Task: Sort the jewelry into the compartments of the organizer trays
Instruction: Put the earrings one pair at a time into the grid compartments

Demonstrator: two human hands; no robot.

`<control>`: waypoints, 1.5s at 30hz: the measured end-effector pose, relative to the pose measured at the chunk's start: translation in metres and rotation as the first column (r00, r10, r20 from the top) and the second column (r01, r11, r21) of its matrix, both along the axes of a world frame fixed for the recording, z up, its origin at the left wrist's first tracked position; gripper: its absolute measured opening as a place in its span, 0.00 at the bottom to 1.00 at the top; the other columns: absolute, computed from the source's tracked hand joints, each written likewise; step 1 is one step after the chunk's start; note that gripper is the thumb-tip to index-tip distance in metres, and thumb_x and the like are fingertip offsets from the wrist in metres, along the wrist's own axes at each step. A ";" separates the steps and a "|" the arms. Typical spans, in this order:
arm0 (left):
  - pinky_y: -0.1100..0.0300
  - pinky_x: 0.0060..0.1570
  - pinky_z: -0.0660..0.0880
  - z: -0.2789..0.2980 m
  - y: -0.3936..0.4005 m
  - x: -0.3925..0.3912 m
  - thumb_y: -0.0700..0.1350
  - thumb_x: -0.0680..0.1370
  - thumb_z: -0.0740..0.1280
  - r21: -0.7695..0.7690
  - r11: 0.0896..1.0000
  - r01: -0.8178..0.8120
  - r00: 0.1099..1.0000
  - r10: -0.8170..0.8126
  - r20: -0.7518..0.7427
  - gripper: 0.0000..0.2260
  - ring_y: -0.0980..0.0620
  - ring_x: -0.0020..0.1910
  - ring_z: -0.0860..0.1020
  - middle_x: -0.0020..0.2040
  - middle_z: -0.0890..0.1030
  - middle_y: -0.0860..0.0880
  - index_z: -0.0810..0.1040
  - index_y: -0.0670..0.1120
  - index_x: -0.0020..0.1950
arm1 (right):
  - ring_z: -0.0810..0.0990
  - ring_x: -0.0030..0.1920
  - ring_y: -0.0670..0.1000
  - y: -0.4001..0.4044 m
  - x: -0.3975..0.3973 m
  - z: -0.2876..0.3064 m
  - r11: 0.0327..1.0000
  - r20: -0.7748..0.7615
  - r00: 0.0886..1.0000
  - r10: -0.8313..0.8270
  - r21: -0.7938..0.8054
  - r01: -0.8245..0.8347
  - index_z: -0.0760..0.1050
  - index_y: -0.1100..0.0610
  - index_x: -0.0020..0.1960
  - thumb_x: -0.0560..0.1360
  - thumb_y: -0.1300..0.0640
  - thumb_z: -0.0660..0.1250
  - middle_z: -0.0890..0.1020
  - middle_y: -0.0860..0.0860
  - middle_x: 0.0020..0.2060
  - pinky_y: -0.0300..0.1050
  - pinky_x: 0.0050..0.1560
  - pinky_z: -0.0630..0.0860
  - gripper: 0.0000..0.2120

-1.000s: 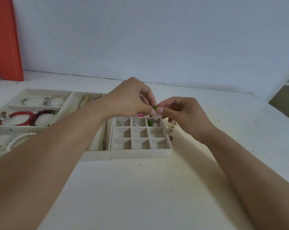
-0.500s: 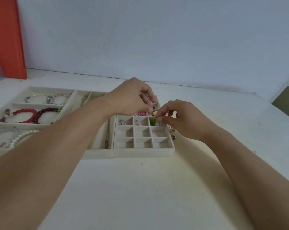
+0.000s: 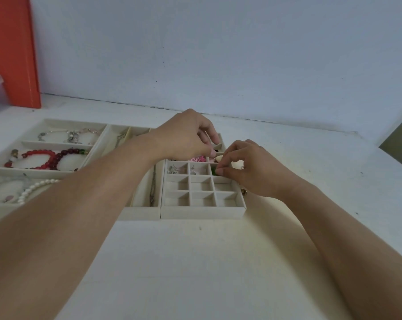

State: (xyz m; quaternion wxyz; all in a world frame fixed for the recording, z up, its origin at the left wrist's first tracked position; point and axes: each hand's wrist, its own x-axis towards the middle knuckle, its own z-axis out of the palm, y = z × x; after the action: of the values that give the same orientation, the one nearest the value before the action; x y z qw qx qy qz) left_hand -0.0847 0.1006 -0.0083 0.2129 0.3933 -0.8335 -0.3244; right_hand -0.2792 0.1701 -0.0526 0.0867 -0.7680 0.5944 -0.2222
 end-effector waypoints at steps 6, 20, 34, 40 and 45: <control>0.66 0.40 0.76 0.001 0.002 0.001 0.41 0.72 0.77 -0.009 1.000 -0.005 1.000 0.005 0.014 0.08 0.53 0.43 0.84 0.42 0.86 0.51 0.84 0.50 0.48 | 0.69 0.52 0.44 -0.001 0.000 -0.004 1.000 -0.028 1.000 0.000 -0.014 0.000 0.85 0.45 0.50 0.77 0.48 0.71 0.79 0.42 0.50 0.32 0.47 0.63 0.05; 0.71 0.35 0.71 -0.001 0.002 -0.001 0.44 0.74 0.76 -0.023 0.999 -0.037 0.999 0.038 0.019 0.04 0.59 0.37 0.80 0.39 0.84 0.53 0.85 0.51 0.47 | 0.66 0.59 0.45 0.007 -0.009 0.009 1.000 -0.012 1.000 -0.008 0.003 0.008 0.84 0.42 0.47 0.83 0.41 0.55 0.77 0.39 0.54 0.39 0.58 0.64 0.20; 0.65 0.43 0.74 -0.008 0.002 -0.004 0.43 0.77 0.73 -0.015 0.997 -0.074 0.997 0.073 -0.028 0.04 0.57 0.39 0.82 0.39 0.85 0.53 0.85 0.52 0.45 | 0.79 0.45 0.41 0.014 -0.051 0.019 0.982 0.205 0.960 -0.189 0.022 0.189 0.84 0.45 0.47 0.78 0.52 0.70 0.84 0.40 0.45 0.34 0.43 0.68 0.04; 0.64 0.40 0.73 -0.012 0.001 -0.007 0.44 0.76 0.74 -0.038 0.996 -0.082 0.996 0.081 -0.040 0.04 0.63 0.33 0.79 0.38 0.84 0.56 0.85 0.53 0.44 | 0.79 0.49 0.42 0.013 -0.064 0.013 0.965 0.064 0.971 -0.228 0.148 0.217 0.84 0.44 0.54 0.78 0.55 0.70 0.81 0.40 0.48 0.34 0.48 0.71 0.08; 0.65 0.40 0.73 -0.014 0.002 -0.009 0.44 0.76 0.74 -0.047 0.996 -0.077 0.997 0.076 -0.033 0.03 0.65 0.31 0.78 0.38 0.83 0.55 0.85 0.53 0.45 | 0.80 0.51 0.44 0.011 -0.063 0.006 0.945 -0.022 0.977 -0.211 0.250 0.210 0.82 0.43 0.59 0.78 0.51 0.69 0.79 0.42 0.53 0.40 0.51 0.73 0.11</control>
State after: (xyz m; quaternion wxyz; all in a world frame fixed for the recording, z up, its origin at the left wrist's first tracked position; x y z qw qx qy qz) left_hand -0.0933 0.1029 -0.0223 0.2475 0.4146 -0.8220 -0.3019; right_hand -0.3423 0.1812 -0.0470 0.1604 -0.6825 0.6959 -0.1554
